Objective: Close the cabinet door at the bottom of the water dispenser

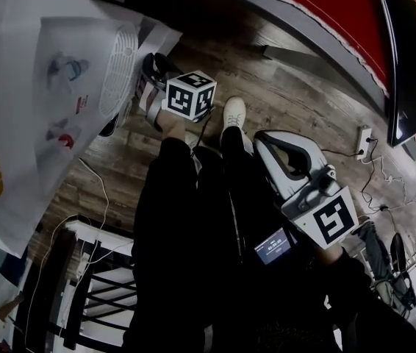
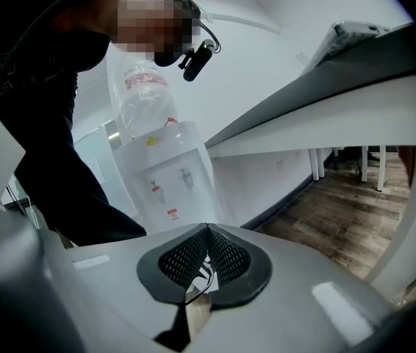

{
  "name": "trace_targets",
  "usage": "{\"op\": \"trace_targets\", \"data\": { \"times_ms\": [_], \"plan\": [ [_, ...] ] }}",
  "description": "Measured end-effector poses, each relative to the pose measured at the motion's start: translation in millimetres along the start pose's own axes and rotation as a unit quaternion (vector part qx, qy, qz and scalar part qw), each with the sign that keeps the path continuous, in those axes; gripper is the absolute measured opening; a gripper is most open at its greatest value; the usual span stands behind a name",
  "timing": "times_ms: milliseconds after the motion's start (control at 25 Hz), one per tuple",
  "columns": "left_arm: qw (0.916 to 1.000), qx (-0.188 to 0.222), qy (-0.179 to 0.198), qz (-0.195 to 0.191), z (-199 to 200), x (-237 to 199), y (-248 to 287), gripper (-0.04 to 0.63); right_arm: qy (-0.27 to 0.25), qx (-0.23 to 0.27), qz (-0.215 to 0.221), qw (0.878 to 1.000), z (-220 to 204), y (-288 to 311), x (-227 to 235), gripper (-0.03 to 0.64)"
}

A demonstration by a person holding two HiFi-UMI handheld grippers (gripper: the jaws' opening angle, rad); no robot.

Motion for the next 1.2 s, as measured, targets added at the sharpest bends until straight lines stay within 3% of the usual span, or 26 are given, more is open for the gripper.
{"op": "trace_targets", "data": {
  "times_ms": [80,280,560,920,1040,1200],
  "plan": [
    [0.9999,0.013,0.000,0.003,-4.2,7.4,-11.2,0.011,-0.001,0.000,0.000,1.000,-2.1,1.9,3.1,0.002],
    [0.9993,-0.004,-0.003,-0.037,-20.2,27.6,-10.8,0.029,0.007,-0.004,0.012,1.000,-4.4,8.7,0.5,0.002],
    [0.9992,-0.005,-0.020,-0.034,-9.8,8.7,17.1,0.021,0.008,-0.021,0.024,0.999,-11.7,10.4,-0.5,0.001],
    [0.9946,-0.041,-0.095,-0.012,-19.7,-5.4,29.7,0.023,-0.011,-0.021,0.016,1.000,-9.6,8.8,0.3,0.000],
    [0.9930,-0.021,-0.114,-0.021,-17.1,-8.5,18.7,0.023,-0.015,-0.017,0.007,1.000,-7.0,9.7,-0.4,0.002],
    [0.9878,0.050,-0.141,-0.042,-6.5,-16.4,-19.9,0.035,-0.039,-0.016,0.018,0.999,9.0,16.6,-10.2,0.002]
  ]
}}
Point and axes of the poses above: the fingertips, and each gripper's own axes: y forward along the fingers, x to its right, z out of its top, the point moved 9 cm from there along -y, backward along the fingers, and after that the axes turned 15 degrees about x, right-handed, at the moved point
